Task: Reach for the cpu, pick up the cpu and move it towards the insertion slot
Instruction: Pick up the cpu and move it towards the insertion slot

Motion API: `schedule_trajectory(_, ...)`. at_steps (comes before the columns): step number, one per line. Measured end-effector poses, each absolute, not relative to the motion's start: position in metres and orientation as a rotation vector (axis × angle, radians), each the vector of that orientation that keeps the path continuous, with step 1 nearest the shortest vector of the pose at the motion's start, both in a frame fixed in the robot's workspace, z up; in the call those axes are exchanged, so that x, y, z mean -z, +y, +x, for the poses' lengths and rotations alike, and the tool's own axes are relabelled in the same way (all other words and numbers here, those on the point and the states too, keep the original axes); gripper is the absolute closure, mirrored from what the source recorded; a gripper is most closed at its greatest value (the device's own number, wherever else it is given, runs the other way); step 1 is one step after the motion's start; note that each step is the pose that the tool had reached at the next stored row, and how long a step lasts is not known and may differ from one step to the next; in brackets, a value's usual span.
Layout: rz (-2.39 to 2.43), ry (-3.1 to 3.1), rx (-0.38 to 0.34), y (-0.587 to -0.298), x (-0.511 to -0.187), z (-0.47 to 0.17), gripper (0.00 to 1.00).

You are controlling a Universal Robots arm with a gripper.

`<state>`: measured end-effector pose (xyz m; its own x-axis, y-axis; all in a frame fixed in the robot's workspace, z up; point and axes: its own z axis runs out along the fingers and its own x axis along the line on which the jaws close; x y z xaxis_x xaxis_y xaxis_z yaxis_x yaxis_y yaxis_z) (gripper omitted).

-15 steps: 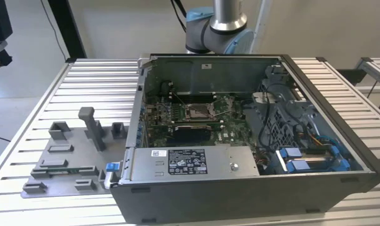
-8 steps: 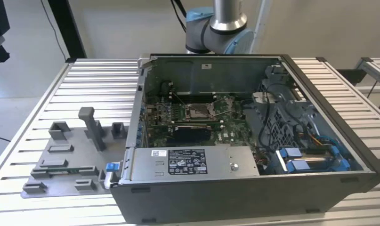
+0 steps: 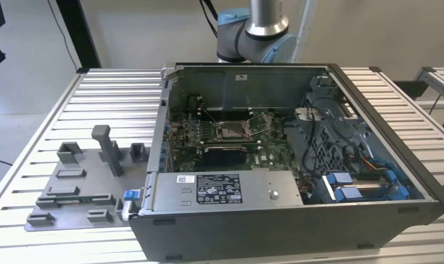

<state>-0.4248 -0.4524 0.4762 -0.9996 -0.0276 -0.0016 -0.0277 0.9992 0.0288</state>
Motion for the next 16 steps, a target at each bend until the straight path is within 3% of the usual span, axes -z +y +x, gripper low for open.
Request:
schedule_trajectory(11, -0.043, 3.140, -0.045, -0.452, -0.495, -0.425, 1.00)
schedule_trajectory(16, -0.043, 3.139, -0.044, -0.452, -0.488, -0.418, 1.00)
